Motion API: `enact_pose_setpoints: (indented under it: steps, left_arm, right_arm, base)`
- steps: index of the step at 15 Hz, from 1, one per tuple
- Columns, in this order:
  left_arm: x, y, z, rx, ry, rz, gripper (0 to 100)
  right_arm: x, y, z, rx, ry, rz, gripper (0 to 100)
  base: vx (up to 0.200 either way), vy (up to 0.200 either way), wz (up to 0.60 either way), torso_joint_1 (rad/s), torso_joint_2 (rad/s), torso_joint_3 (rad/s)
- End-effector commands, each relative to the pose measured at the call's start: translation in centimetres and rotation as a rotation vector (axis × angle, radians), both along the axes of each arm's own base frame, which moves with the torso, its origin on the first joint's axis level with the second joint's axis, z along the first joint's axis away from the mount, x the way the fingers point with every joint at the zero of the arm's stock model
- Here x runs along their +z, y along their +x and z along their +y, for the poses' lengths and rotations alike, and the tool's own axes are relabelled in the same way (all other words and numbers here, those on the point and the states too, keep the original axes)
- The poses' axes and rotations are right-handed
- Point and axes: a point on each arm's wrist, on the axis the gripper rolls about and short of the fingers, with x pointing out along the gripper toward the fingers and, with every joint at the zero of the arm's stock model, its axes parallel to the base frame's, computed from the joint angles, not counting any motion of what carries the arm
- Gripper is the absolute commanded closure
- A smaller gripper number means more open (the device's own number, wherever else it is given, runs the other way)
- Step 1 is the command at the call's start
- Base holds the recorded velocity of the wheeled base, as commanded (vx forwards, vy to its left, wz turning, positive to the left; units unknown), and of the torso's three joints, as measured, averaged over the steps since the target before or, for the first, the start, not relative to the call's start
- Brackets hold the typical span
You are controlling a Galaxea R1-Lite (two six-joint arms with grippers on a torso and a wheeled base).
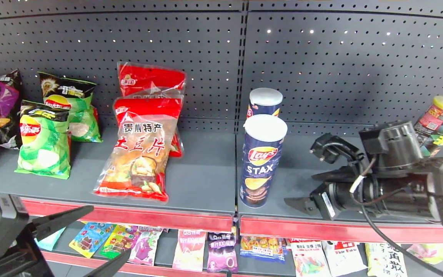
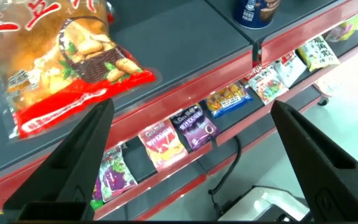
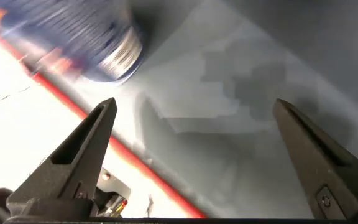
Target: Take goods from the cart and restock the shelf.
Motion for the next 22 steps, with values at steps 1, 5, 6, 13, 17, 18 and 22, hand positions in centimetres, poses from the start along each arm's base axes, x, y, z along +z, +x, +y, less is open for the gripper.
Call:
enact_pose_setpoints:
  steps: [1,5,6,13,17,18,22]
  left_arm:
    - [-0.6,-2.0,1.5,0.043,-0.006,-0.029,0]
    - [-2.1,-5.7,3.9,0.08,0.039,0.026,0]
    - [-2.6,-6.6,4.5,0.09,0.044,0.031,0]
    - [-5.7,-10.2,6.3,0.387,0.036,0.01,0]
    - [-6.3,-11.1,6.3,0.491,-0.022,-0.027,0]
    - [-6.6,-11.6,6.3,0.473,-0.054,-0.081,0]
    - [-7.2,-10.6,6.2,0.472,-0.102,-0.198,0]
  right_arm:
    - [2.5,-6.0,-2.3,0.027,0.055,-0.121,0]
    - [1.9,-13.4,-6.2,0.062,0.119,-0.24,0]
    - [1.2,-14.8,-7.2,0.061,0.13,-0.26,0]
    - [0.9,-20.0,-12.4,-0.472,0.074,-0.398,0]
    - [-1.6,-23.1,-12.6,-0.719,0.092,-0.437,0]
    - [-3.4,-24.9,-12.2,-0.635,0.143,-0.525,0]
    - [-5.7,-25.0,-12.2,-0.629,0.155,-0.557,0]
  base:
    - [0.0,0.0,0.0,0.0,0.0,0.0]
    - [0.0,0.0,0.0,0.0,0.0,0.0]
    - [0.0,0.0,0.0,0.0,0.0,0.0]
    - [0.0,0.0,0.0,0.0,0.0,0.0]
    - [0.0,0.0,0.0,0.0,0.0,0.0]
    - [0.0,0.0,0.0,0.0,0.0,0.0]
    - [0.0,0.0,0.0,0.0,0.0,0.0]
